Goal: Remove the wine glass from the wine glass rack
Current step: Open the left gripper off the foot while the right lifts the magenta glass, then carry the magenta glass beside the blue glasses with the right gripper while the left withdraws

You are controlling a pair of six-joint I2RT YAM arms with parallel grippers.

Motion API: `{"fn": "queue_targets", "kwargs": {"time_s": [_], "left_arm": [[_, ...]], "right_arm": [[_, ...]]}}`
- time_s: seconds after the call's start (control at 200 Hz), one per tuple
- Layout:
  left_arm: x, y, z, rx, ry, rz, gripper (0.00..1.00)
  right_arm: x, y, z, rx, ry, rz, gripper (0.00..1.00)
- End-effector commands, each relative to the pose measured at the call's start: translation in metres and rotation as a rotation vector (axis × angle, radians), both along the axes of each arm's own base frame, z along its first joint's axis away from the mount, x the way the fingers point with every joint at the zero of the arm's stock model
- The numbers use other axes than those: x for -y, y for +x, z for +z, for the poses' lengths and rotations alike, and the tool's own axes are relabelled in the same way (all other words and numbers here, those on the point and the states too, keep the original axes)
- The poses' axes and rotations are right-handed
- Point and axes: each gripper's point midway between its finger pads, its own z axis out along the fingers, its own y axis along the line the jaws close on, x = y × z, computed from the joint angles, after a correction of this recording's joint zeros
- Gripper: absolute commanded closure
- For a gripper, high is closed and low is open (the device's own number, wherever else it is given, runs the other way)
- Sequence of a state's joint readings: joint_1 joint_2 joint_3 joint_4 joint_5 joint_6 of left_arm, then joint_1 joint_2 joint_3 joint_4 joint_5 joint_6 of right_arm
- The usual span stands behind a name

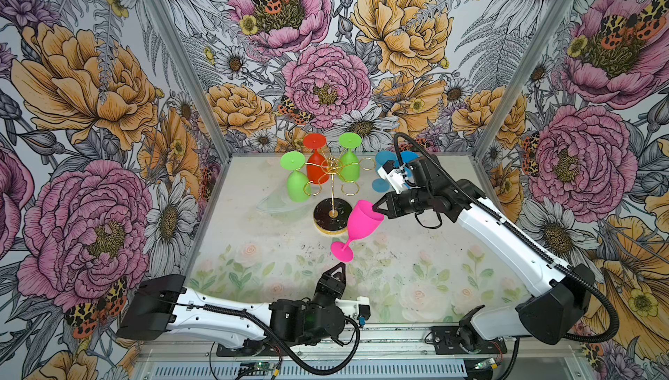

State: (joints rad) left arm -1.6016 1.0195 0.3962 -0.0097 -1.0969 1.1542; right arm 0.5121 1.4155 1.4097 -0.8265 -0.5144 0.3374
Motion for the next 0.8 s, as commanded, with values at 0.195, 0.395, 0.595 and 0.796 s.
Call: {"fn": "queue_targets", "kwargs": {"time_s": [0.195,0.395,0.595,0.796], "left_arm": [[0.016,-0.003,0.03,-0.134,-0.361,0.061,0.44],[0.013,0.003,0.065,-0.208,-0.631,0.167,0.43],[0.001,0.01,0.086,-0.378,-0.877,0.267,0.42],[-0.021,0.023,0.104,-0.609,-1.178,0.361,0.37]], "right_arm": [[0.037,0.034,0.015,0.211,-0.16,-0.164,1.0],[0.062,0.058,0.001,0.267,-0.312,-0.265,1.0],[0.08,0.08,-0.017,0.269,-0.423,-0.334,1.0],[0.092,0.108,-0.028,0.293,-0.523,-0.393,1.0]]}}
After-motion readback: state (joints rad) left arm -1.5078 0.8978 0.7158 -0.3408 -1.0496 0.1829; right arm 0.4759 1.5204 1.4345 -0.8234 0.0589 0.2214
